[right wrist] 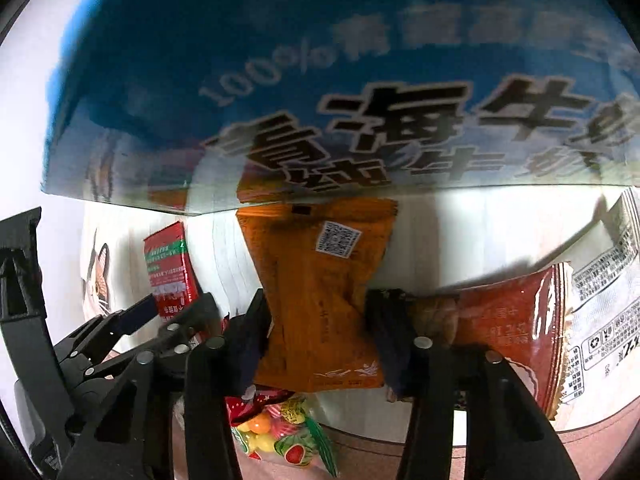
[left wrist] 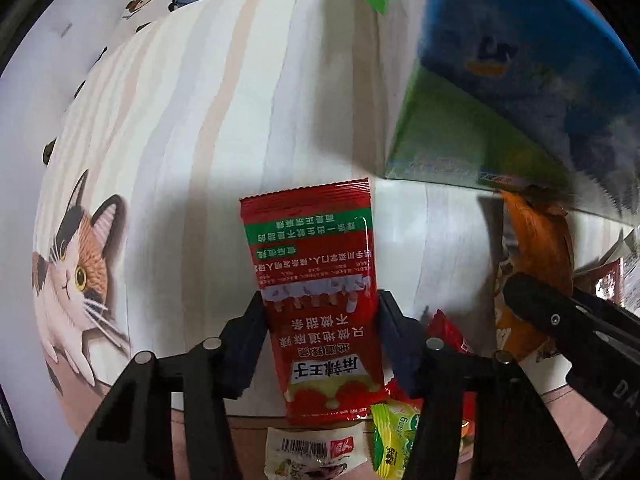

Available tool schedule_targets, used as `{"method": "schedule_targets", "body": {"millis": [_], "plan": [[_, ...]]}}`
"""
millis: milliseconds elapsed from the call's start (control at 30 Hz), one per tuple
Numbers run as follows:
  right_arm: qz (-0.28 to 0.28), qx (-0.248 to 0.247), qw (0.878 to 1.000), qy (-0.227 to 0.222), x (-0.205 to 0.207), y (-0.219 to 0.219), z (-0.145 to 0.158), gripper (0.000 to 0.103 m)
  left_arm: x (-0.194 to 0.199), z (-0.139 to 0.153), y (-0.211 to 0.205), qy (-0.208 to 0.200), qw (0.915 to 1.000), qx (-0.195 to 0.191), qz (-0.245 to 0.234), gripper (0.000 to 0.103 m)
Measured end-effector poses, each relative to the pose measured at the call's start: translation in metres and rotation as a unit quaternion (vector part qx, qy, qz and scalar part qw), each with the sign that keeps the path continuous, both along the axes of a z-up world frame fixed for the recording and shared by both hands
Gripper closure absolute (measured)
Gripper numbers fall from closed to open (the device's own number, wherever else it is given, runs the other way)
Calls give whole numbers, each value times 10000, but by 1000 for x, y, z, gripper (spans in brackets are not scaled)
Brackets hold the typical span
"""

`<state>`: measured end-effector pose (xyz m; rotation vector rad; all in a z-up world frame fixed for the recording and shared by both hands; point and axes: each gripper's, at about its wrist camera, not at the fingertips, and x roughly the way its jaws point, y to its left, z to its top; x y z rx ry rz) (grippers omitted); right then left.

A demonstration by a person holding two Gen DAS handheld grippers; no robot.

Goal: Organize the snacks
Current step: 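Grasp the red spicy-strip packet with the left tool while the right tool grasps an orange packet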

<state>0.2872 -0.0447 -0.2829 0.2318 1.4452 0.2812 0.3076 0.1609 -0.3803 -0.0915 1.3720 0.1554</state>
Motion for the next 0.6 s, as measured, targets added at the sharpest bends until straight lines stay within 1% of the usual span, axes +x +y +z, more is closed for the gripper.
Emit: {"method": "schedule_targets", "body": {"millis": [167,267,333,500,600], "plan": [[99,25,9999,-110,-7,0,10,57,-15,8,11,-30,9998,0,196,55],[121,109,9996,-226,-17,-6,21,57,-28,15,19,-132,9994,-36,310,57],[115,202,9993,-286,-20,-9,31,57,-35,27,23,-246,9990,-93,364,57],[142,467,9975,-501,-31,-24,67,57,-56,69,28,-598,9969,-324,399,57],[109,563,9969,-540,-46,-43,85,57,-68,97,22,-724,9952,-593,276,57]]}}
